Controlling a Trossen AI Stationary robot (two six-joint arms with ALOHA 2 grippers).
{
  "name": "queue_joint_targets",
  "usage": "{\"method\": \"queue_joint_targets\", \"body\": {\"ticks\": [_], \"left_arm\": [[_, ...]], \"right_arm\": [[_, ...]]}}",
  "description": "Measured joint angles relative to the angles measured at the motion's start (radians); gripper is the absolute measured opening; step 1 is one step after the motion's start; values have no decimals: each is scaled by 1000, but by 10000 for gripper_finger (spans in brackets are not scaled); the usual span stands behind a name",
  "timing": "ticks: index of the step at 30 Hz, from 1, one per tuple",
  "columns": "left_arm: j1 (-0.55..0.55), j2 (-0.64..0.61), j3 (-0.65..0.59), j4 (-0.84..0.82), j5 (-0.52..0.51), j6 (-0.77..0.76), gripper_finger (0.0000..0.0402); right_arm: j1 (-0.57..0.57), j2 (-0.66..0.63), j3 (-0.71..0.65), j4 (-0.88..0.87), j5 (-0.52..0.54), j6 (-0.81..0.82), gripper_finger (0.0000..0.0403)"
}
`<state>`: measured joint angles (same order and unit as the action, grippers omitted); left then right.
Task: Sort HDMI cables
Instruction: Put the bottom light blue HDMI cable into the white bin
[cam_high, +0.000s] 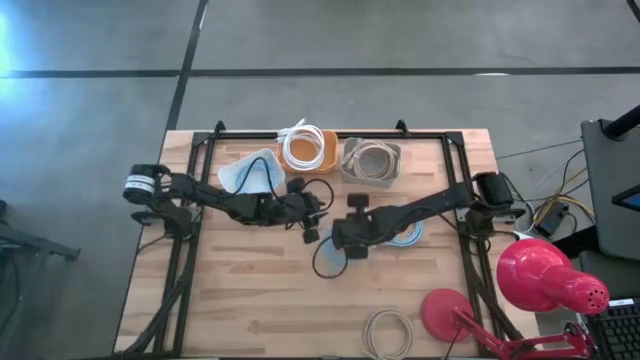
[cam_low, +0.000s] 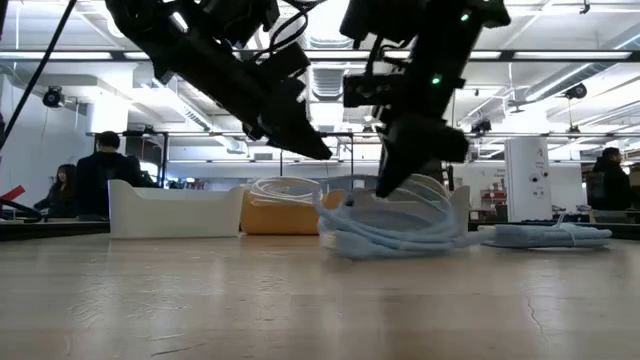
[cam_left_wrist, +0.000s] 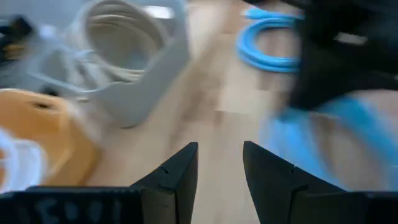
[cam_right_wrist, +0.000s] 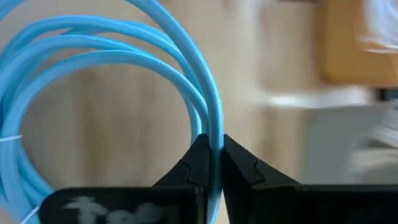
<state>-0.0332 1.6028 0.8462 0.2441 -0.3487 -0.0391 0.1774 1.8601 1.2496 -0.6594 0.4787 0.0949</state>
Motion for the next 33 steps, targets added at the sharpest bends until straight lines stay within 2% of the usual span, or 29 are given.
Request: {"method": "queue_joint_targets", "body": {"ticks": [3,6,8,17,22,33], "left_arm": [[9,0,9,-1,114,-5,140],[22,-1,20,2,243,-52,140],[28,-1,21,4,279,-76,140],[74,7,19,-5,140,-131,140],[98,34,19,-4,146,-262,140],[112,111,17,-1,168,-306,140]], "right_arm": [[-26,0,16,-18,81,3,16],[-57,0,30,-16,86,2,16],[-74,0,35,-11,89,-1,16],[-92,0,37,34,94,-39,16],[-92,0,37,84,95,-59,15],[-85,-1,37,115,97,-72,15]]}}
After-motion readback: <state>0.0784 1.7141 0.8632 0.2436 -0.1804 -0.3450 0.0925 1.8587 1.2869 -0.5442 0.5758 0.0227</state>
